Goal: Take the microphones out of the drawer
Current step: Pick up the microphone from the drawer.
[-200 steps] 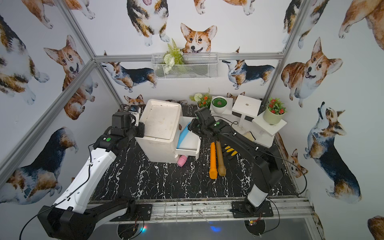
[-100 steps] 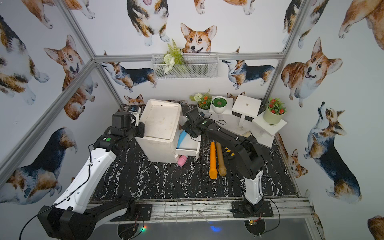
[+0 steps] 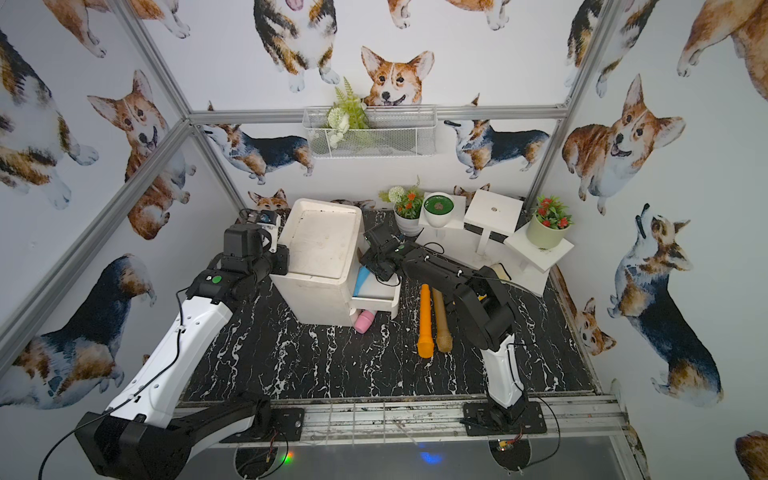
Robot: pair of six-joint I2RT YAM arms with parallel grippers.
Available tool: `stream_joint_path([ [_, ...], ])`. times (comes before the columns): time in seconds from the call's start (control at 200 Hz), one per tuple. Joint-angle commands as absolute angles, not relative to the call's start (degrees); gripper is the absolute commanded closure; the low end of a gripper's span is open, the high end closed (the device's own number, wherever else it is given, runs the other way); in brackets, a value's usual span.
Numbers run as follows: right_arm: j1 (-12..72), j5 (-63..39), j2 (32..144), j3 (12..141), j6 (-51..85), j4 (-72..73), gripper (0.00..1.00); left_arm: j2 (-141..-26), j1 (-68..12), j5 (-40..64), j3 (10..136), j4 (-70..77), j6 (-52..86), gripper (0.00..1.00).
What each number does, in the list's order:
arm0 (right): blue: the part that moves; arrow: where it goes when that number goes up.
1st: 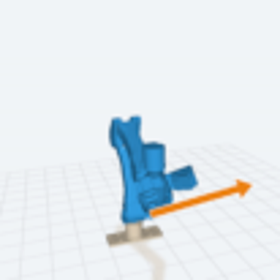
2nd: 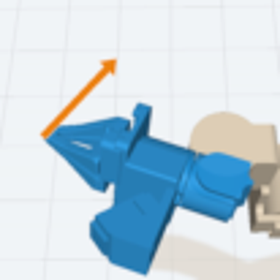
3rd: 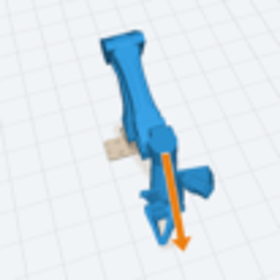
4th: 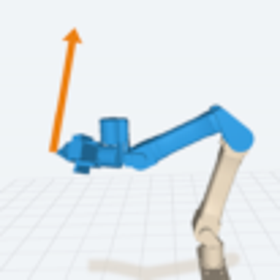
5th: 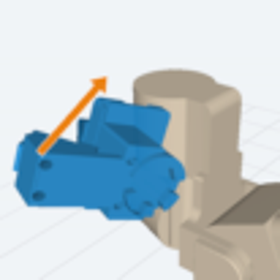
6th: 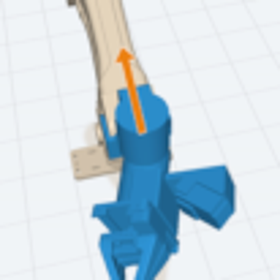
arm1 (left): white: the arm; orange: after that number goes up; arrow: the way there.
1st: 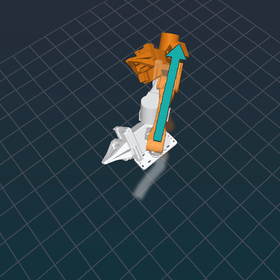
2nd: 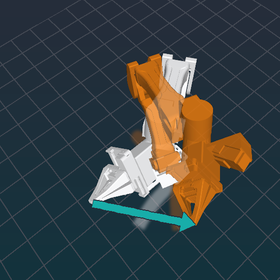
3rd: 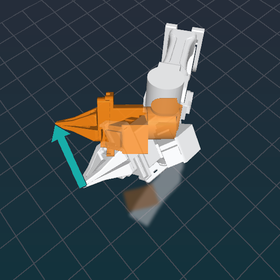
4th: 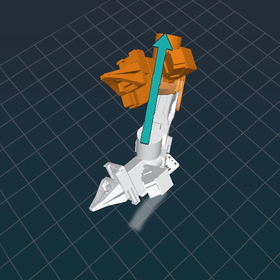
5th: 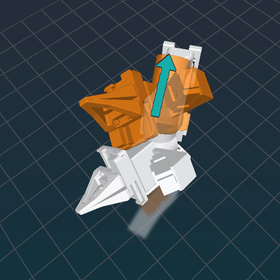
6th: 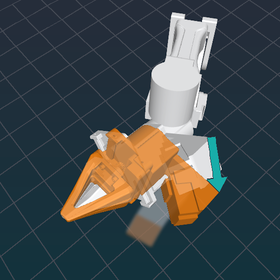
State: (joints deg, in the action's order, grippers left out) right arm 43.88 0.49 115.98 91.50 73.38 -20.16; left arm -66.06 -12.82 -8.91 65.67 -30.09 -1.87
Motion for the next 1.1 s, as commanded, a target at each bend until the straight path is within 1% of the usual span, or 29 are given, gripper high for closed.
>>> stream_joint_path([
  [0.0,44.27,-0.31,117.84,91.18,74.79,-19.3,0.46,-66.18,-13.18,-6.06,64.89,-37.44,-5.23,1.0],
  [0.17,44.51,-0.45,118.38,89.38,75.4,-17.19,0.55,-65.9,-13.18,-6.42,64.73,-37.44,-5.42,1.0],
  [0.3,44.48,0.21,117.35,87.78,75.28,-16.04,0.68,-65.83,-13.18,-6.64,64.6,-37.36,-5.44,1.0],
  [0.415,44.55,1.51,115.87,86.56,74.15,-15.83,0.75,-65.92,-13.18,-6.59,64.58,-37.35,-5.45,1.0],
  [0.616,44.54,4.67,112.57,84.9,71.37,-15.37,0.81,-66.01,-13.18,-6.57,64.64,-37.44,-5.36,1.0],
  [1.096,44.64,9.77,107.14,85.08,62.89,-17.49,0.86,-66.18,-13.18,-6.55,64.77,-37.6,-5.36,1.0],
])
